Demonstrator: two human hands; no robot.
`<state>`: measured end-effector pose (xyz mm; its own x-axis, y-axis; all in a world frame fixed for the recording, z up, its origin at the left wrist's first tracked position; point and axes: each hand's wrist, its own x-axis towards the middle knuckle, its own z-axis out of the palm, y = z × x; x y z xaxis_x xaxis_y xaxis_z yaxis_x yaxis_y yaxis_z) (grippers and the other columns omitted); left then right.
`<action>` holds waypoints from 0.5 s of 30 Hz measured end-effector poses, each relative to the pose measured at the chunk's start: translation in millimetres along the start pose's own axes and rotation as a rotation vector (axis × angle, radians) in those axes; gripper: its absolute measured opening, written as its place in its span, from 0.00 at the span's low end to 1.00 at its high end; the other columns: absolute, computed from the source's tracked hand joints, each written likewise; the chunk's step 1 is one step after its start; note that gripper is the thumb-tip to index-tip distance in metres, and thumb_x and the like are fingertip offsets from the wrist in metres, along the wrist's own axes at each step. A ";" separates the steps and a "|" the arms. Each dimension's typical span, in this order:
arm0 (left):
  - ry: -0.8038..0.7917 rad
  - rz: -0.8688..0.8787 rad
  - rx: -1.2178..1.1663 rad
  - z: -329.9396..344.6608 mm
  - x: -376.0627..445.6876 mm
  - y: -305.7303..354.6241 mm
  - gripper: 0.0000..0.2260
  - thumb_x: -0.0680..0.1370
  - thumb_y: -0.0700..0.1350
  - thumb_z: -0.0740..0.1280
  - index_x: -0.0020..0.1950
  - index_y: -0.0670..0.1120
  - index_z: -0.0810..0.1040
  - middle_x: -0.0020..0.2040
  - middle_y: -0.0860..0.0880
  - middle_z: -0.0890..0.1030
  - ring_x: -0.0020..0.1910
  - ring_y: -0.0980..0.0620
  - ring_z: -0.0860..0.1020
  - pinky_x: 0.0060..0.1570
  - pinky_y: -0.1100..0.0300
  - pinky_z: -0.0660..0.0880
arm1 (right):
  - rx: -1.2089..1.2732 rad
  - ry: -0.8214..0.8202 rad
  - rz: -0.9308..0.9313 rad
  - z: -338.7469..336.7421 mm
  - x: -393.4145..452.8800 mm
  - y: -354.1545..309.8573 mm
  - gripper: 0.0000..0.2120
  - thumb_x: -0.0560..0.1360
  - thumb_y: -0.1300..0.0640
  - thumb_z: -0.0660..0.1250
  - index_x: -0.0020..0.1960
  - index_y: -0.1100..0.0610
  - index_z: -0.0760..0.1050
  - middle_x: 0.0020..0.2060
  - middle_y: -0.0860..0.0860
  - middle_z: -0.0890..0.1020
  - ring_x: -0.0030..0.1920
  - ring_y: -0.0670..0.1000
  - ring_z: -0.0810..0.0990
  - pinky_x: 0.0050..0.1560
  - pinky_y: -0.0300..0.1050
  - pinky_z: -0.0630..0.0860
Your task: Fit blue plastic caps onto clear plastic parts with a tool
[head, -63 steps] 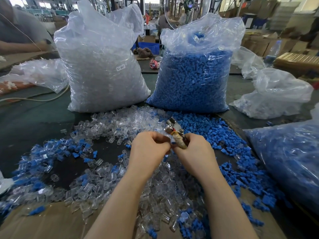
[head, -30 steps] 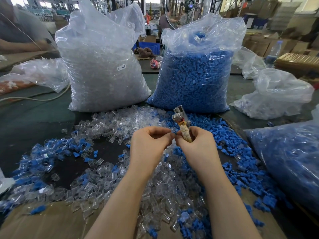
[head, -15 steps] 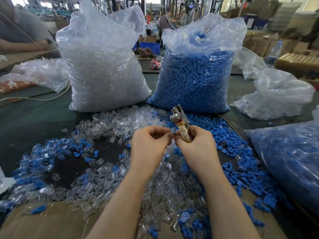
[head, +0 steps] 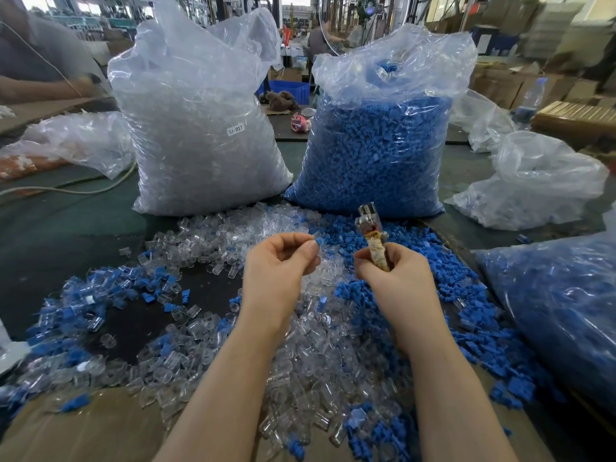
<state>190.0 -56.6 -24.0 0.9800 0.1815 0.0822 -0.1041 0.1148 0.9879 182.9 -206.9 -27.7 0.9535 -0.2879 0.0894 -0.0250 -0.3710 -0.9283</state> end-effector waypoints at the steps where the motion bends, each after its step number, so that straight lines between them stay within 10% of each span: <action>1: 0.003 0.004 -0.006 -0.6 0.3 -0.4 0.04 0.77 0.35 0.70 0.45 0.44 0.81 0.33 0.54 0.83 0.33 0.60 0.81 0.38 0.68 0.77 | -0.007 -0.010 0.001 -0.7 0.3 0.5 0.06 0.74 0.54 0.70 0.43 0.56 0.79 0.38 0.56 0.82 0.44 0.61 0.80 0.46 0.60 0.79; 15: 0.051 0.077 -0.052 -6.2 5.6 -0.9 0.06 0.77 0.35 0.69 0.45 0.46 0.81 0.34 0.55 0.83 0.35 0.59 0.81 0.41 0.67 0.79 | -0.190 -0.230 -0.124 6.9 -5.9 -3.8 0.06 0.74 0.51 0.70 0.45 0.53 0.77 0.37 0.49 0.81 0.40 0.54 0.80 0.46 0.56 0.78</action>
<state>194.5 -49.7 -25.3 0.9590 0.2408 0.1492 -0.1884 0.1492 0.9707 179.5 -197.8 -27.2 0.9952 -0.0311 0.0932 0.0604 -0.5548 -0.8298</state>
